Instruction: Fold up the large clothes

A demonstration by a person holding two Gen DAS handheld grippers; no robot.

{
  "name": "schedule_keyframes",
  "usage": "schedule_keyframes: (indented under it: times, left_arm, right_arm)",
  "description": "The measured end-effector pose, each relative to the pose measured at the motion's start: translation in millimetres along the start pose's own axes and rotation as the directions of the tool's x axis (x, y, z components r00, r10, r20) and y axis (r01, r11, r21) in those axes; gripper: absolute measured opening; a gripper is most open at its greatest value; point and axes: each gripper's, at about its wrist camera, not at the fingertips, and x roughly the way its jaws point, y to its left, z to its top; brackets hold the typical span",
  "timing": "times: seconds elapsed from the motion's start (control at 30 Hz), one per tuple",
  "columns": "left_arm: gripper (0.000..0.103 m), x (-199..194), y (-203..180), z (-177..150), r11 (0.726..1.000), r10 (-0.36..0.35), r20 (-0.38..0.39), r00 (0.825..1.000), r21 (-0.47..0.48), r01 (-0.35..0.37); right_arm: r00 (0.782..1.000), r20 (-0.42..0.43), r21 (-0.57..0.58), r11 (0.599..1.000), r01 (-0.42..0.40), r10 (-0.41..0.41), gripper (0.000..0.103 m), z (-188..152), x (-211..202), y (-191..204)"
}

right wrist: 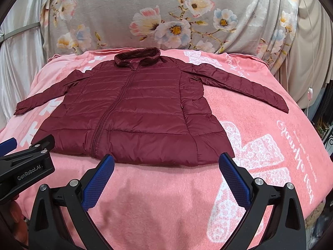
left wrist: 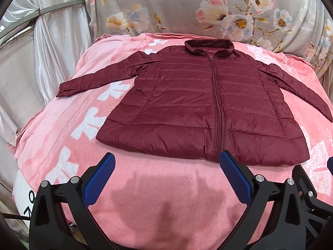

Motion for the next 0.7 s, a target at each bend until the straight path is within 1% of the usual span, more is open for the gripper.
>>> schedule_keyframes:
  times: [0.47,0.5,0.7]
  left_arm:
    - [0.098,3,11,-3,1.000,0.002,-0.006,1.000,-0.008,-0.002]
    - [0.098,3,5,-1,1.000,0.002,-0.006,1.000,-0.005,-0.002]
    - [0.098,3,6,-2,1.000,0.003,-0.008,1.000,-0.005,-0.003]
  right_arm:
    - [1.000,0.001,-0.002,1.000,0.001,-0.001,0.098,-1,1,2]
    - [1.000,0.001,-0.002,1.000,0.001,-0.001,0.098,-1,1,2]
    - [1.000,0.000,-0.002,1.000,0.001,-0.001,0.098,-1,0,2]
